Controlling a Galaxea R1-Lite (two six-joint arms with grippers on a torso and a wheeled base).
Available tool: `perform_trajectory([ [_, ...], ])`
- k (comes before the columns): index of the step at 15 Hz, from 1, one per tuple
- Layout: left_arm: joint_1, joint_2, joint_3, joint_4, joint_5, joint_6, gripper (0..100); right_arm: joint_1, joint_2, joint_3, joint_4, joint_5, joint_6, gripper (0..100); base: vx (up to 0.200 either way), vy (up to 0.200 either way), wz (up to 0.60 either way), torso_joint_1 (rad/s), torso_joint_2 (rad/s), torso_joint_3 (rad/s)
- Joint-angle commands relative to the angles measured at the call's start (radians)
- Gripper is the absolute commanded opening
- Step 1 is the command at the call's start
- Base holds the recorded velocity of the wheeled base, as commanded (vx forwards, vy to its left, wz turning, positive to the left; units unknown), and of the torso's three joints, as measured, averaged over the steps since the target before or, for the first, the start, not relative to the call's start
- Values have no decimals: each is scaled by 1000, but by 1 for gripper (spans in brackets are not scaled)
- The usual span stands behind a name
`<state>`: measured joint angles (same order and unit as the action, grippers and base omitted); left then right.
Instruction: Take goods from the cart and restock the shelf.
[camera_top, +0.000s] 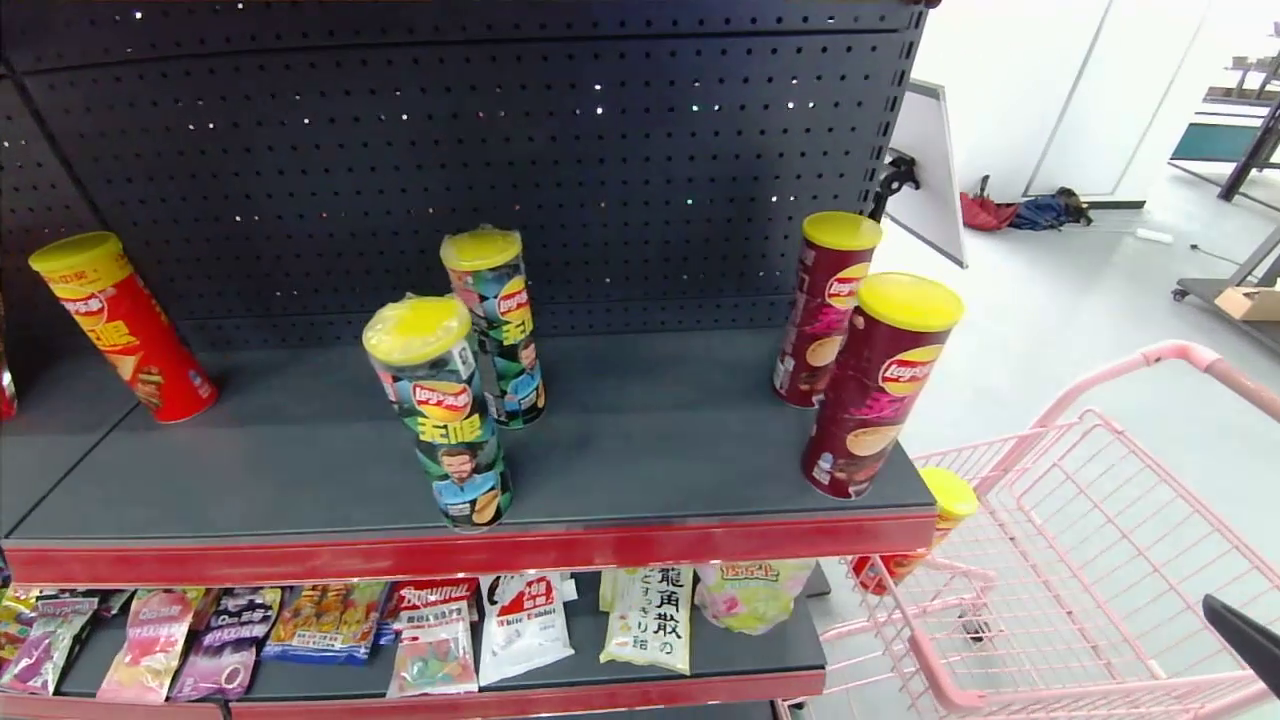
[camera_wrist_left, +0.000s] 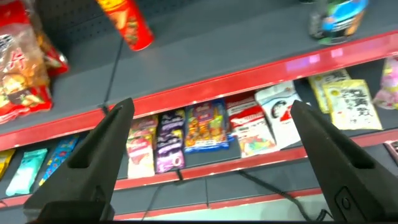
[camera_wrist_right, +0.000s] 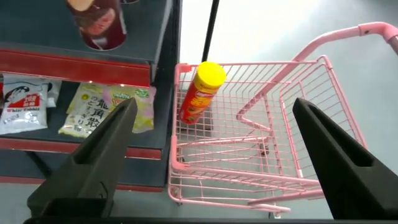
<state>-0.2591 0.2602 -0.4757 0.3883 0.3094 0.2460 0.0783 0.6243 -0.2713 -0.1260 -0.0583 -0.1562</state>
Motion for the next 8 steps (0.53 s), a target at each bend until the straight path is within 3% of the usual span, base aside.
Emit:
perform_trajectory([
  [1,0,2,0,1,1,4,100,1,2,7,0,0,-2,100,0,0,0,0,0,0],
  [6,0,-13,6,4,-3,18,100,1,-3,24,-1,0,-11,100,0,0,0,0,0,0],
  [8,-3,-33,20,3,-4,18,100,1,-3,26,-1,0,-14,100,0,0,-600,2,7,2],
])
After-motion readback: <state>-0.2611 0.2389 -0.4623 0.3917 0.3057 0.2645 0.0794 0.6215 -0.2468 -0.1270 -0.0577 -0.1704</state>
